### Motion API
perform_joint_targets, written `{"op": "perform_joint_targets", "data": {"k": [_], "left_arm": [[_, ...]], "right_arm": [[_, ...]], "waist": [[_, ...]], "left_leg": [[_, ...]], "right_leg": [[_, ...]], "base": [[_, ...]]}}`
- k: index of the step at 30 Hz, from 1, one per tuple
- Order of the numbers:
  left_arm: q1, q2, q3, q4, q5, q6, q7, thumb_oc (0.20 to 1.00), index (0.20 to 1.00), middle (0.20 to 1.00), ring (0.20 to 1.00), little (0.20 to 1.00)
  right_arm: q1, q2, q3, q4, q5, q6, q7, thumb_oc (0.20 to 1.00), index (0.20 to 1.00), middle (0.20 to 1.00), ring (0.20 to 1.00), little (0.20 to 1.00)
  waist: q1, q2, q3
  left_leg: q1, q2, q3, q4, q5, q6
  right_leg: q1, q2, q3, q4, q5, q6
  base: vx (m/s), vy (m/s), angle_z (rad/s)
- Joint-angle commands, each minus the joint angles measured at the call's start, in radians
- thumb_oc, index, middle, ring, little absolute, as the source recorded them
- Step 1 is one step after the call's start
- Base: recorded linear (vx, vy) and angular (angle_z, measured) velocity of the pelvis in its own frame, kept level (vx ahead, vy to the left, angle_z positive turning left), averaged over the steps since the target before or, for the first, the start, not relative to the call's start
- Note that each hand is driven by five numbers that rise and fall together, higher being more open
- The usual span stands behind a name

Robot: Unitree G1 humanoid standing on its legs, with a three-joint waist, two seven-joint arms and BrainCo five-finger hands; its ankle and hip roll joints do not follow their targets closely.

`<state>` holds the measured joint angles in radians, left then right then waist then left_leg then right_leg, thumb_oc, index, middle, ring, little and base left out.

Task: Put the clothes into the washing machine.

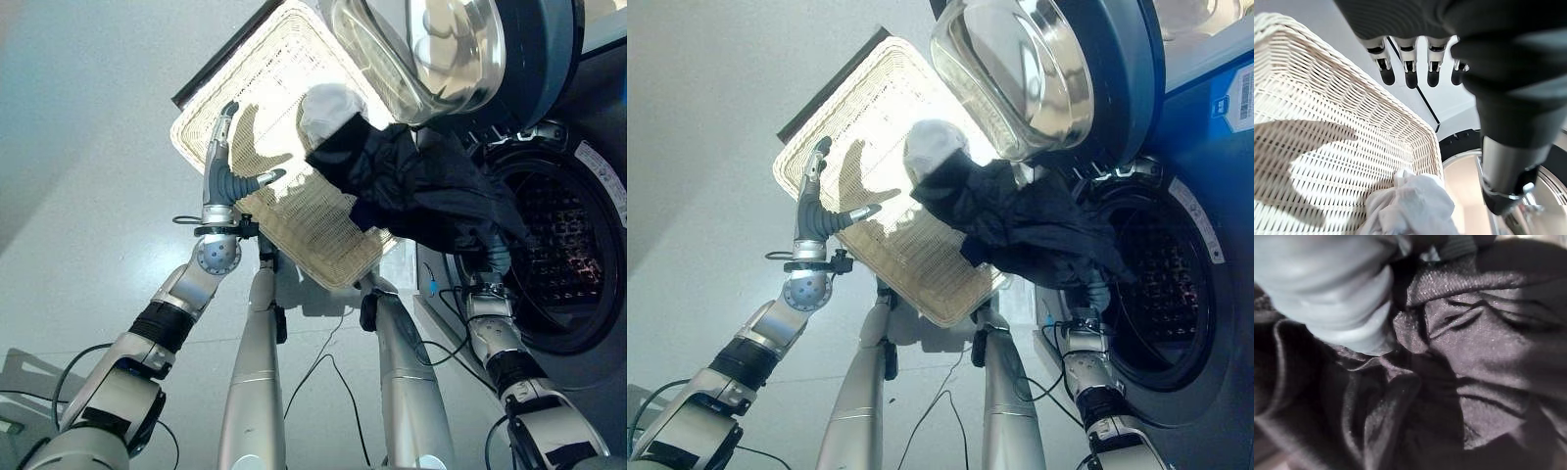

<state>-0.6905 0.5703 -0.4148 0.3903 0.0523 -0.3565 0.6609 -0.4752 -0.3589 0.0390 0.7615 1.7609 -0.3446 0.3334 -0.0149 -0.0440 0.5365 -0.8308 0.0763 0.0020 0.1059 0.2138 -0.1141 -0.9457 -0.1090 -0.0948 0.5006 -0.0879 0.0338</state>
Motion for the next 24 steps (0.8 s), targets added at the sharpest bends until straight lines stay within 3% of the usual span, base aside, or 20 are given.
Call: {"op": "perform_joint_targets", "data": {"k": [1,6,11,14,18,20,24], "left_arm": [[-0.074,-0.012,0.001,0.026,-0.018,-0.015,0.058,1.000,1.000,1.000,1.000,1.000],[-0.131,-0.008,-0.023,0.090,-0.049,-0.016,0.070,1.000,1.000,1.000,1.000,1.000],[-0.155,0.014,-0.088,0.136,-0.066,-0.021,0.074,1.000,1.000,1.000,1.000,1.000],[-0.132,0.045,-0.111,0.108,-0.061,-0.013,0.091,1.000,1.000,1.000,1.000,1.000],[-0.102,0.088,-0.117,0.083,-0.064,-0.012,0.100,1.000,1.000,1.000,1.000,1.000],[-0.092,0.114,-0.115,0.074,-0.065,-0.009,0.099,1.000,1.000,1.000,1.000,1.000],[-0.084,0.147,-0.116,0.082,-0.075,-0.019,0.089,1.000,1.000,1.000,1.000,1.000]], "right_arm": [[-0.016,-0.066,-0.072,0.012,0.041,-0.062,-0.068,0.200,0.200,0.200,0.200,0.200],[-0.070,-0.091,-0.129,0.140,0.036,-0.152,-0.218,0.200,0.200,0.200,0.200,0.200],[-0.207,-0.280,-0.184,0.276,-0.176,-0.309,-0.642,0.200,0.200,0.200,0.200,0.200],[-0.293,-0.435,-0.167,0.284,-0.363,-0.412,-0.951,0.200,0.200,0.200,0.200,0.200],[-0.339,-0.589,-0.165,0.258,-0.535,-0.429,-1.259,0.200,0.200,0.200,0.200,0.200],[-0.331,-0.675,-0.185,0.263,-0.584,-0.418,-1.360,0.200,0.200,0.200,0.200,0.200],[-0.298,-0.775,-0.212,0.305,-0.634,-0.374,-1.441,0.200,0.200,0.200,0.200,0.200]], "waist": [[-0.029,0.018,-0.017],[-0.028,0.023,-0.017],[-0.013,0.023,-0.017],[-0.006,0.010,-0.017],[-0.013,-0.009,-0.017],[-0.022,-0.023,-0.017],[-0.029,-0.039,-0.017]], "left_leg": [[-0.013,-0.073,0.030,0.087,-0.112,0.006],[-0.026,-0.071,0.029,0.091,-0.105,0.007],[-0.026,-0.068,0.013,0.123,-0.132,0.005],[-0.038,-0.065,-0.001,0.133,-0.137,0.009],[-0.037,-0.062,-0.011,0.135,-0.142,0.010],[-0.043,-0.061,-0.012,0.127,-0.129,0.011],[-0.035,-0.056,-0.015,0.124,-0.131,0.012]], "right_leg": [[0.073,0.018,-0.038,-0.297,0.263,0.123],[0.061,0.019,-0.034,-0.293,0.269,0.120],[0.068,0.021,-0.041,-0.276,0.258,0.125],[0.066,0.027,-0.050,-0.279,0.265,0.123],[0.072,0.036,-0.049,-0.286,0.269,0.122],[0.070,0.038,-0.048,-0.296,0.279,0.121],[0.081,0.042,-0.046,-0.299,0.275,0.121]], "base": [[0.00,0.000,0.00],[0.01,-0.009,0.00],[0.02,-0.082,0.00],[-0.01,-0.100,0.00],[0.00,-0.039,-0.04],[0.00,-0.024,-0.10],[0.01,-0.014,-0.09]]}}
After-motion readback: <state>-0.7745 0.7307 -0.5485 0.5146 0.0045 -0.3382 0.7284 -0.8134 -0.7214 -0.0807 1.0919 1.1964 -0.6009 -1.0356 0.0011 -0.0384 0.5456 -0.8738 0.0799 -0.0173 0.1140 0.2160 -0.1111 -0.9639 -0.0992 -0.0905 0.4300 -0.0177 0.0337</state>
